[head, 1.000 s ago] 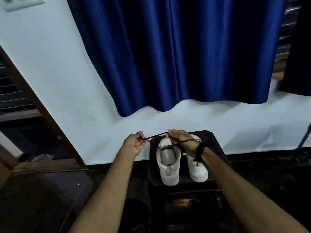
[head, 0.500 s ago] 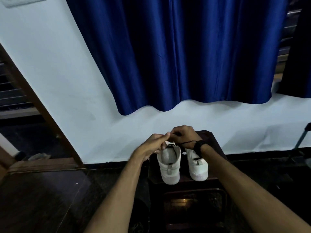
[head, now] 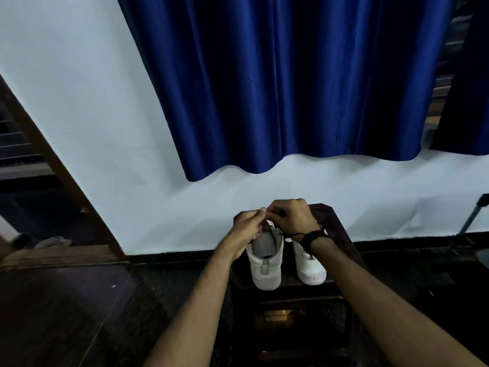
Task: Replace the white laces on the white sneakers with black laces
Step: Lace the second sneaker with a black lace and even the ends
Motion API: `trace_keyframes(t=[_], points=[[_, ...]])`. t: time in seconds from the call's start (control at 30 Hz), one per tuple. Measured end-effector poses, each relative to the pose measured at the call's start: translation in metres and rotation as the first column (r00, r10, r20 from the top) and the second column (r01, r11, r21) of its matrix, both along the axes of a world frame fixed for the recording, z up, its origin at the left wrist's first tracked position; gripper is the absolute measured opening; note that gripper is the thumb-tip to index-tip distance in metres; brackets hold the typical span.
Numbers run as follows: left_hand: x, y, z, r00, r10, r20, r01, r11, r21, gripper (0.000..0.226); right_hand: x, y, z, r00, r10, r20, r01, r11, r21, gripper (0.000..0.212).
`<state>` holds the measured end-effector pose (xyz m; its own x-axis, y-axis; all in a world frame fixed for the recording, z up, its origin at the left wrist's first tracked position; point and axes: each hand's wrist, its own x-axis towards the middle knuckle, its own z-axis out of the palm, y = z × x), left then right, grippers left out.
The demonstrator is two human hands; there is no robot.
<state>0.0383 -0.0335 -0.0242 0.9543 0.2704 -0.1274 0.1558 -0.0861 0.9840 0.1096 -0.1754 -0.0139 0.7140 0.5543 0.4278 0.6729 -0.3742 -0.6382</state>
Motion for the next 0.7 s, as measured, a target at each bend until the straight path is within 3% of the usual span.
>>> trace_keyframes(t=[0.1, 0.2, 0.3, 0.4, 0.5, 0.6, 0.7], points=[[-0.002, 0.007, -0.004, 0.999, -0.005, -0.046, 0.012, 0.99, 0.137, 0.038, 0.003, 0.0, -0.005, 0.999, -0.019, -0.037, 0.018, 1.0, -0.012, 0.008], [-0.002, 0.016, -0.01, 0.994, 0.106, 0.002, -0.102, 0.953, 0.286, 0.028, 0.007, 0.0, -0.019, 0.992, -0.096, -0.084, 0.094, 0.995, -0.027, 0.007], [0.003, 0.015, -0.021, 0.965, 0.242, 0.105, -0.26, 0.814, 0.519, 0.025, 0.01, 0.007, -0.032, 0.966, -0.221, -0.132, 0.192, 0.96, -0.205, 0.02], [0.009, 0.003, -0.034, 0.954, 0.25, 0.164, -0.294, 0.688, 0.664, 0.019, 0.011, 0.019, -0.043, 0.951, -0.244, -0.191, 0.164, 0.919, -0.358, 0.014], [0.011, -0.006, -0.041, 0.954, 0.249, 0.164, -0.28, 0.561, 0.779, 0.014, 0.016, 0.022, -0.05, 0.933, -0.287, -0.218, 0.191, 0.908, -0.374, 0.018], [0.012, -0.009, -0.054, 0.956, 0.245, 0.16, -0.232, 0.302, 0.925, 0.015, 0.02, 0.019, -0.053, 0.917, -0.303, -0.259, 0.2, 0.912, -0.357, 0.017], [0.012, -0.012, -0.064, 0.949, 0.257, 0.184, -0.24, 0.208, 0.948, 0.014, 0.029, 0.014, -0.061, 0.886, -0.275, -0.373, 0.159, 0.936, -0.313, 0.019]])
